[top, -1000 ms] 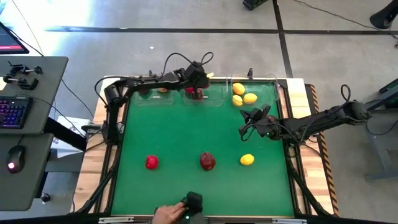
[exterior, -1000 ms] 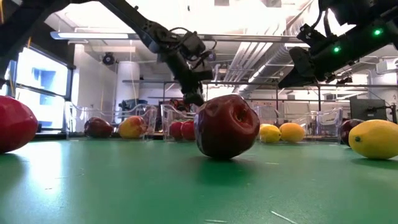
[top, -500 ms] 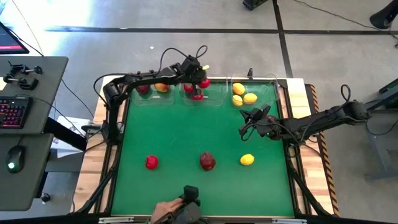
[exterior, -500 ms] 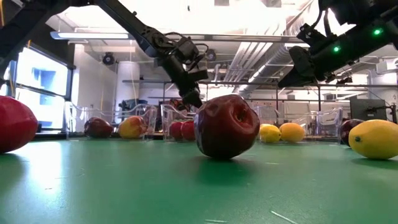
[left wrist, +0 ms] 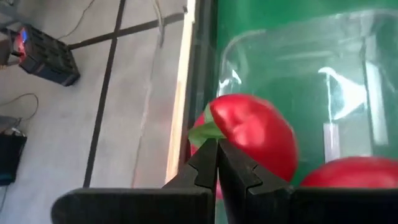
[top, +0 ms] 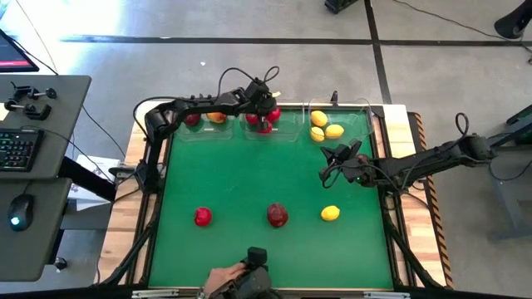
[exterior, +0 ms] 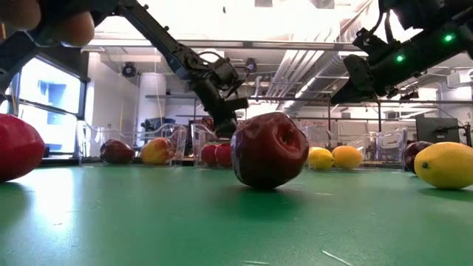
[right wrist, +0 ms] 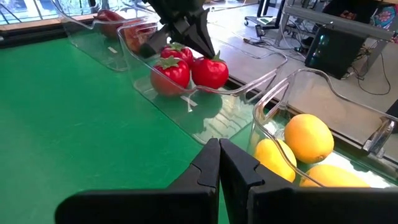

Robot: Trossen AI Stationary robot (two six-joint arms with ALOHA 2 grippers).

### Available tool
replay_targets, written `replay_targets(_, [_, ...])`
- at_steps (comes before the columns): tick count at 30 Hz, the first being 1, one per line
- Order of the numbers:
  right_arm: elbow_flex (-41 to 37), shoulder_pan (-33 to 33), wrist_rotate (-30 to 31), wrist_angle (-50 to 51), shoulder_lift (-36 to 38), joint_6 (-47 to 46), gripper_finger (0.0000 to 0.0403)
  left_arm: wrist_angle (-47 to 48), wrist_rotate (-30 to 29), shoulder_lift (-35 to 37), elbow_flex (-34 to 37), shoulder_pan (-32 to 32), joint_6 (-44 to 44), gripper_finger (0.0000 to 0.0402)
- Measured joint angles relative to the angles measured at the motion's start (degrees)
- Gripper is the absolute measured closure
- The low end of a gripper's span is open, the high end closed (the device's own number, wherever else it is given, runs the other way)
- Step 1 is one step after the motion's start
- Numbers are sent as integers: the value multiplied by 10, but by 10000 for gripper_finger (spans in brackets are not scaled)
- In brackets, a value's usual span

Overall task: Sort produce into baskets
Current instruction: Put the top tomato into the middle transparent bin, then put the bottom apple into the left transparent bin

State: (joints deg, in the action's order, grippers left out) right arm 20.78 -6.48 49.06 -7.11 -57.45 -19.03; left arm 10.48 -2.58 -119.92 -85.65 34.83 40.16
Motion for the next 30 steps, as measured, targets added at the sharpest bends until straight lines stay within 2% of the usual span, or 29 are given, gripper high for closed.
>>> replay_targets(8, [0, 0, -2, 5, 0, 0, 402, -4, -58, 17, 0, -10, 9, 390])
replay_targets(14, [0, 1, -29, 7, 0, 37, 402, 21, -59, 60, 0, -18, -22, 348])
replay_targets(18, [0, 1, -30, 6, 0, 38, 402, 39, -22, 94, 3, -22, -69, 315])
replay_targets(20, [0, 1, -30, 4, 0, 38, 402, 33, 5, 111, 24, -24, -83, 303])
replay_targets(24, [0, 1, -28, 4, 0, 37, 402, -27, 3, 137, 94, -32, -97, 297])
replay_targets(30, [0, 1, -28, 4, 0, 41, 402, -199, -14, 208, 231, -46, -116, 310])
